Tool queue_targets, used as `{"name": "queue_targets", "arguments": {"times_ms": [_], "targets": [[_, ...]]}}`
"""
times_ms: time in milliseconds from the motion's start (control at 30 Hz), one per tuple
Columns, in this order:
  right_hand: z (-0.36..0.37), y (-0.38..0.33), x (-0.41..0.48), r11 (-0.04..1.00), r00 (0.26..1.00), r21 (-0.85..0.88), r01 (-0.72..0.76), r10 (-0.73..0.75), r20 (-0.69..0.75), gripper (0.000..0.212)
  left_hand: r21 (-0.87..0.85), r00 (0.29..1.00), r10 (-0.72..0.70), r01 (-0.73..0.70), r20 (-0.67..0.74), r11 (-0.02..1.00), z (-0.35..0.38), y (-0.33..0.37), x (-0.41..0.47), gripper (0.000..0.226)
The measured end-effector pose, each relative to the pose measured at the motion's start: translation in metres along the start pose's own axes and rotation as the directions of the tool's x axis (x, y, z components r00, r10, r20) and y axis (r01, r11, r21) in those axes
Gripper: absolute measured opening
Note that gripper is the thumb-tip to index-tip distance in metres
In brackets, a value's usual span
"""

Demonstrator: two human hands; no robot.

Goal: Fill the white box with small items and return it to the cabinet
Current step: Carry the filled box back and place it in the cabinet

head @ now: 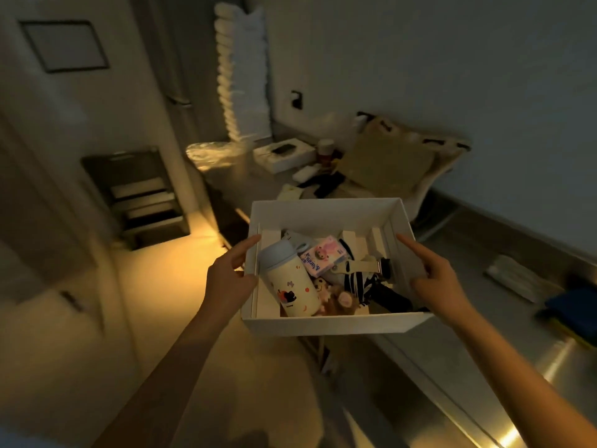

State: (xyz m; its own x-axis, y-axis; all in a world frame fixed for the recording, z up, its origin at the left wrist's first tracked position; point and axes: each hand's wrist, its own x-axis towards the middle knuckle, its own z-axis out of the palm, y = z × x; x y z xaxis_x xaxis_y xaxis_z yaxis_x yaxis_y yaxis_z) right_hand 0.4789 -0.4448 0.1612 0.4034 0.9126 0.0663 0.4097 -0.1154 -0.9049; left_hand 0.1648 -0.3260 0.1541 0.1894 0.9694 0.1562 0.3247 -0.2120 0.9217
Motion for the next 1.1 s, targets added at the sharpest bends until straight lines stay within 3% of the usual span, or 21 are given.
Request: {"name": "queue_targets", "arguments": {"times_ms": [233, 433, 733, 1100], "targets": [[0.102, -0.032, -0.038, 0.994, 0.965, 0.072, 0.087, -0.102, 0.242, 0.09, 0.019, 0.974, -0.092, 0.098, -0.205, 0.995, -0.107, -0.05, -0.091, 0.074], [0.165, -0.028, -0.047, 0.978, 0.898, 0.187, 0.09, -0.161, 0.41, 0.087, 0.052, 0.928, -0.161, 0.189, -0.337, 0.981, -0.149, -0.077, -0.162, 0.077], [0.193, -0.008, -0.021, 0.97, 0.767, 0.24, 0.044, -0.187, 0.613, 0.082, 0.045, 0.831, -0.265, 0.327, -0.489, 0.944, -0.132, -0.095, -0.199, 0.075], [0.212, -0.013, 0.054, 0.973, 0.701, 0.189, 0.13, -0.225, 0.677, 0.087, 0.032, 0.769, -0.281, 0.364, -0.575, 0.931, -0.117, -0.1, -0.156, 0.075]]}}
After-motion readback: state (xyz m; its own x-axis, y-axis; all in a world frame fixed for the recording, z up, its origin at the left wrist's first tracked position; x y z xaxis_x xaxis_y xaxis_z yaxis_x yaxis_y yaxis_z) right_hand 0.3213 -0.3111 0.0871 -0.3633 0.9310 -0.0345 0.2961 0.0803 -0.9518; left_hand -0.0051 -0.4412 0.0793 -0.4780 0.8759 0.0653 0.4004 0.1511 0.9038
